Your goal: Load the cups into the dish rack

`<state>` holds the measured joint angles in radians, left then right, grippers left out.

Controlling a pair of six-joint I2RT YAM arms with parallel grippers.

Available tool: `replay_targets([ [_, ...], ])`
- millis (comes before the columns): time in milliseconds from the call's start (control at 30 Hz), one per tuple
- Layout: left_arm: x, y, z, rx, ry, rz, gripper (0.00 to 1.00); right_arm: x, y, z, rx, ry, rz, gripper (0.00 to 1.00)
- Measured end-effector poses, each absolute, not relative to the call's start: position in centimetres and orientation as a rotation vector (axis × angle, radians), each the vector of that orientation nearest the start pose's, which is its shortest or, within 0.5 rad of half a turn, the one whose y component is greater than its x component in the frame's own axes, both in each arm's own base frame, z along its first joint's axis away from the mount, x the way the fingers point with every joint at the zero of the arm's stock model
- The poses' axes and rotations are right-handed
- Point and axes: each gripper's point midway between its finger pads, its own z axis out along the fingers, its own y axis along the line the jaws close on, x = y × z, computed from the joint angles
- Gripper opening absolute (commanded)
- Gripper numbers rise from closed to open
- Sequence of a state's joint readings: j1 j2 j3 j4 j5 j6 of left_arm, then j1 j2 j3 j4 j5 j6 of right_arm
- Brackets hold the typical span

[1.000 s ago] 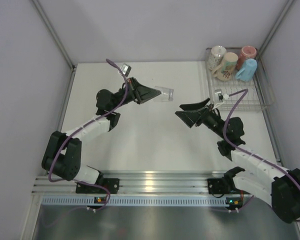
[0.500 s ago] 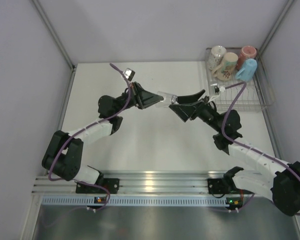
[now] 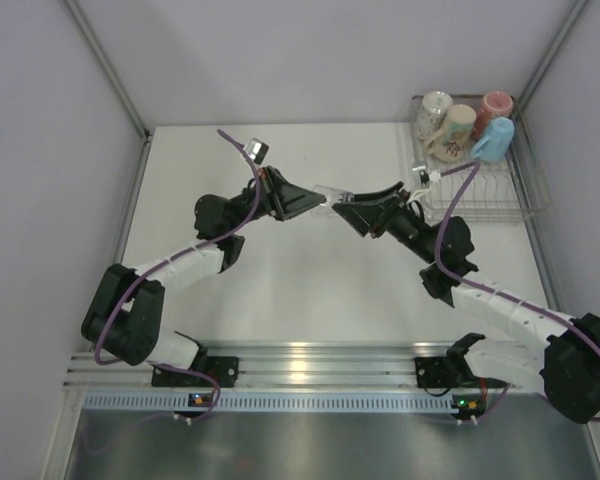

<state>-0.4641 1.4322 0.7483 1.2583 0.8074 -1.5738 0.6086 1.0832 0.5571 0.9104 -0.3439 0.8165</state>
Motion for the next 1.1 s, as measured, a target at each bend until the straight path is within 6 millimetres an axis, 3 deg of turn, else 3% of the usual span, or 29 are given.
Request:
replay_targets([
  [33,24.3,-29.6,35.6,0.163,1.501,-2.125,0.08,24.6,27.9,33.5,-0.196,1.329,1.432,0.16],
  [67,24.3,-29.6,35.5,0.161,1.502,-2.125,0.29,24.6,27.9,33.5,-0.196,1.329,1.432,0.11],
  [133,24.4,-29.6,35.5,0.163,1.497,-2.118,0.45,24.6,28.0,33.5,-0.191,1.333,1.439,0.00],
  [200,24.4,-29.6,35.5,0.165,1.495,-2.115,0.63,24.4,28.1,33.5,-0.187,1.337,1.452,0.00],
  [467,24.4,-29.6,35.2,0.192,1.496,-2.092,0.81,26.2,28.3,32.8,-0.125,1.487,1.365,0.00],
  [600,25.4,-30.0,33.2,0.171,1.580,-2.002,0.86,27.2,27.4,32.8,-0.079,1.558,1.266,0.00],
  [700,26.2,-30.0,31.3,0.160,1.687,-1.872,0.90,28.4,26.0,31.3,-0.025,1.638,1.172,0.00],
  [867,27.2,-29.3,29.6,0.187,1.812,-1.618,0.98,31.8,21.0,28.7,0.108,1.740,0.958,0.00],
  [1000,28.3,-28.0,27.2,0.202,1.903,-1.385,0.98,34.6,14.1,27.2,0.247,1.814,0.689,0.00],
  [1100,28.7,-26.7,24.4,0.201,1.996,-1.235,0.98,36.3,9.3,27.4,0.334,1.842,0.483,0.00],
])
